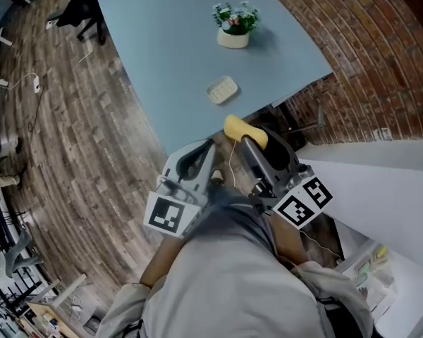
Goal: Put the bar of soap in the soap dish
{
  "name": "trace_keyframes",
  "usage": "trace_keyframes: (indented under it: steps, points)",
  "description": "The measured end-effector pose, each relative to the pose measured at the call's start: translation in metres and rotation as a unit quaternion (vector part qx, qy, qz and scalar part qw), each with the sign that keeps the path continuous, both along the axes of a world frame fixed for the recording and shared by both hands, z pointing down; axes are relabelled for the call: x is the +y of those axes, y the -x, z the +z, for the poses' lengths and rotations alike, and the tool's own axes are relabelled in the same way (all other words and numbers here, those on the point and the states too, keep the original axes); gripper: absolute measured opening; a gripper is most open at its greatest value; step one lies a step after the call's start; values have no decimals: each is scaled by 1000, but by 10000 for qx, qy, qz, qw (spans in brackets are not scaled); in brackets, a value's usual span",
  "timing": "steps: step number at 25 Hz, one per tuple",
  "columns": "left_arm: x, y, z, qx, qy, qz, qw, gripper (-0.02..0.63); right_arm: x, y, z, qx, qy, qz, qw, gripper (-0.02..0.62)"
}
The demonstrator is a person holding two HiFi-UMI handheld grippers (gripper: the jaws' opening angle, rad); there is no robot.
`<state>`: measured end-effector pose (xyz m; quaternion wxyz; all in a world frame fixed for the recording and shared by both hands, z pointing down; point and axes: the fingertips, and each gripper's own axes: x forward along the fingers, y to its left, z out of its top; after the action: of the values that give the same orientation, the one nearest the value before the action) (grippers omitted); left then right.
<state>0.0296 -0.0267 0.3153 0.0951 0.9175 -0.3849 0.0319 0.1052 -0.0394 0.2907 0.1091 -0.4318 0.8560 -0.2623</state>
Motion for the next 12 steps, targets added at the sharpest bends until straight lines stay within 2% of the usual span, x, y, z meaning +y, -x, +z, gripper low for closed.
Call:
trace_keyframes:
  steps: [12]
  points:
    - [-55, 5, 9, -14, -41, 230, 9997, 3, -52, 14, 14, 166, 40, -43, 9998, 161]
